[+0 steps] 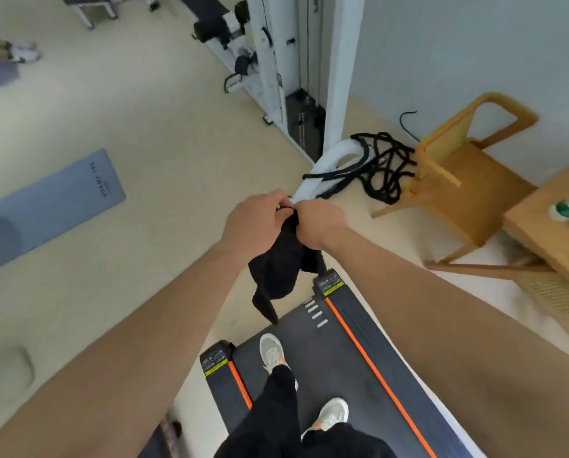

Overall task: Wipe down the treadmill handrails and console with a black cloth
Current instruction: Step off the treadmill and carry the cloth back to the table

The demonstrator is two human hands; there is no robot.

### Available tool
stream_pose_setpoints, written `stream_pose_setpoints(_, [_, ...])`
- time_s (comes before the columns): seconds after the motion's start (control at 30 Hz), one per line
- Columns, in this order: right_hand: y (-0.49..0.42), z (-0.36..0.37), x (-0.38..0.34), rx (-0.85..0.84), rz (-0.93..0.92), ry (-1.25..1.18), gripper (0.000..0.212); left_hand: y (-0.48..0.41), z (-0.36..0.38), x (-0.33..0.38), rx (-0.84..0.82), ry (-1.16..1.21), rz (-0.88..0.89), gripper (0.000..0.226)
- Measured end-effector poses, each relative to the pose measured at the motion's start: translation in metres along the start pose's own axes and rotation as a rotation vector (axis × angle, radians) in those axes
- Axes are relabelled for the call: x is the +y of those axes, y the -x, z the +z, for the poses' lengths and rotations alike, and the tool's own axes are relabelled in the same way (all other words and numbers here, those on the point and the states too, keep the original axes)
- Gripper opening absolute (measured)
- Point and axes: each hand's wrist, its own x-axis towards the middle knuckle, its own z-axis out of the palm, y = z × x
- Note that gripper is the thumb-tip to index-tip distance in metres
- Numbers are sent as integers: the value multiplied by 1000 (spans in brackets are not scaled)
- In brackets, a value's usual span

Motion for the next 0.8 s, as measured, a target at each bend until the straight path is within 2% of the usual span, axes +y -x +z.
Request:
stream_pose_setpoints(0.07, [-24,2,-15,-21,24,-31,25,-13,-18,-21,12,55,-16,11])
stream_pose_setpoints(0.2, [-70,4,-15,-70,121,-99,10,-47,-52,-69,71,138,-61,10])
stream_pose_setpoints(0.3, [-103,2,3,-26,178,-174,17,-79,-71,-100,102,167,-103,12])
stream_pose_setpoints(0.43, [-149,1,27,50,282,-354,13,-131,-76,-134,141,167,-210,12])
stream_pose_setpoints(0.5, [-178,2,38,67,309,-507,13,-165,-67,-149,128,105,-243,15])
stream_pose_setpoints(0.67, [-265,13,67,-35,178,-916,14,-267,-17,-197,59,-19,-263,27])
stream_pose_setpoints(0.73, [-303,22,82,-9,139,-1029,20,-315,20,-215,31,-4,-275,29])
stream_pose_setpoints(0.8, [-352,34,107,77,161,-1126,35,-371,68,-227,-17,123,-283,30])
